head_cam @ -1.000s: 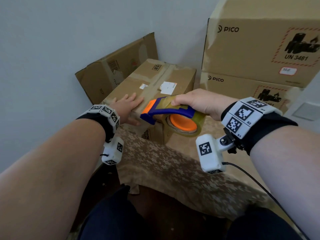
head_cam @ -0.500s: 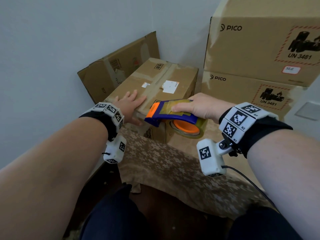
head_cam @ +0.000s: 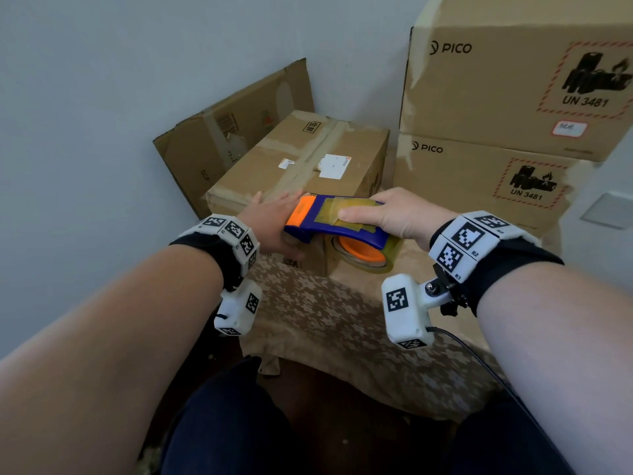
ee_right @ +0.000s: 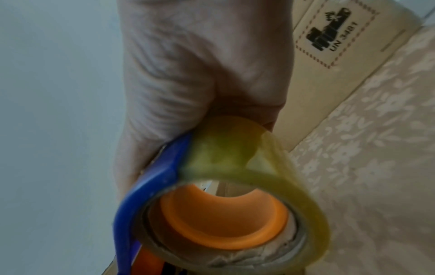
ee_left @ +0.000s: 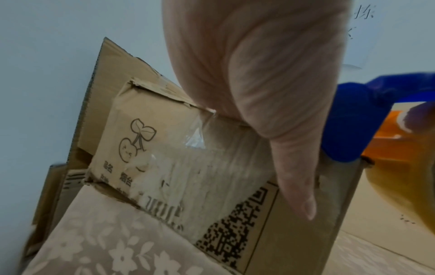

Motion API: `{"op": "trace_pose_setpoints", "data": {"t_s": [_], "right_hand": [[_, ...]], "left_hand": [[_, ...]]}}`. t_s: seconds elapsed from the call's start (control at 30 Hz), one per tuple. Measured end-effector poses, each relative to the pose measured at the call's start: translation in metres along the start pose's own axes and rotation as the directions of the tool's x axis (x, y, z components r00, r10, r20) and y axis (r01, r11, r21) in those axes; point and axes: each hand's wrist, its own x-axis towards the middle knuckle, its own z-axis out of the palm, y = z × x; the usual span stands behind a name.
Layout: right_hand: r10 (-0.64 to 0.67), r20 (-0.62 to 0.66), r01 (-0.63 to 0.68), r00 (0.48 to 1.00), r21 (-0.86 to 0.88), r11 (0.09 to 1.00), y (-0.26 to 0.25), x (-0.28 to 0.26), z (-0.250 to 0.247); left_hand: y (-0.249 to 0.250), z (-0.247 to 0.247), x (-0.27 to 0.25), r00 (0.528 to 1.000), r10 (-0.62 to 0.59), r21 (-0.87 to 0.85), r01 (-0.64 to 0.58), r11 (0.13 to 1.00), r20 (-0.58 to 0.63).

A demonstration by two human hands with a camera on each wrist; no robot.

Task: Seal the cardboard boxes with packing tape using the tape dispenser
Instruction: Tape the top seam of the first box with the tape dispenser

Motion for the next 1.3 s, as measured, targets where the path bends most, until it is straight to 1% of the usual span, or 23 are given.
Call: {"op": "trace_pose_setpoints", "data": {"t_s": [0.07,0.17,0.33,0.5,0.63,0.83,0.97,1.03,1.13,1.3], "right_hand": [[-0.007,-0.015,0.008,1.0,0.072,0.997,0.006,-0.003,-0.001],[-0.021,-0.026,0.024,0.999,0.123,0.992,0.009,-0.005,-0.005],[-0.049,-0.008,0.049,0.999,0.118,0.992,0.008,-0.01,-0.007],[-0.005,-0.003,0.005,1.0,0.125,0.992,0.023,-0.02,-0.025],[0.024,-0.001,-0.024,1.0,0.094,0.995,0.035,-0.025,-0.032],[0.044,-0.009,-0.043,0.999,0.011,0.999,0.032,-0.022,-0.029],[0.061,-0.006,-0.061,0.998,-0.014,0.998,0.03,-0.024,-0.027],[0.065,-0.011,-0.065,0.998,-0.021,0.998,0.028,-0.025,-0.025],[0.053,-0.021,-0.053,0.998,-0.026,0.998,0.027,-0.028,-0.023],[0.053,-0.039,-0.052,0.998,0.032,0.998,0.032,-0.033,-0.017]], "left_hand": [[0.0,0.001,0.0,1.0,-0.002,-0.016,0.002,1.0,-0.01],[0.002,0.001,0.0,1.0,-0.001,-0.027,0.001,1.0,-0.013],[0.005,-0.001,0.0,1.0,-0.014,-0.028,0.014,1.0,0.013],[0.009,-0.003,-0.003,0.997,-0.055,0.032,0.054,0.998,0.046],[0.012,-0.006,-0.004,0.995,-0.062,0.059,0.058,0.997,0.073],[0.016,-0.013,-0.004,0.988,-0.083,0.085,0.073,0.994,0.128],[0.024,-0.017,-0.005,0.986,-0.122,0.175,0.101,0.979,0.114],[0.035,-0.017,-0.006,0.99,-0.082,0.179,0.061,0.982,0.114],[0.049,-0.014,-0.006,0.994,0.008,0.087,-0.018,0.996,0.113],[0.053,-0.011,-0.006,0.996,0.004,0.08,-0.011,0.997,0.084]]}}
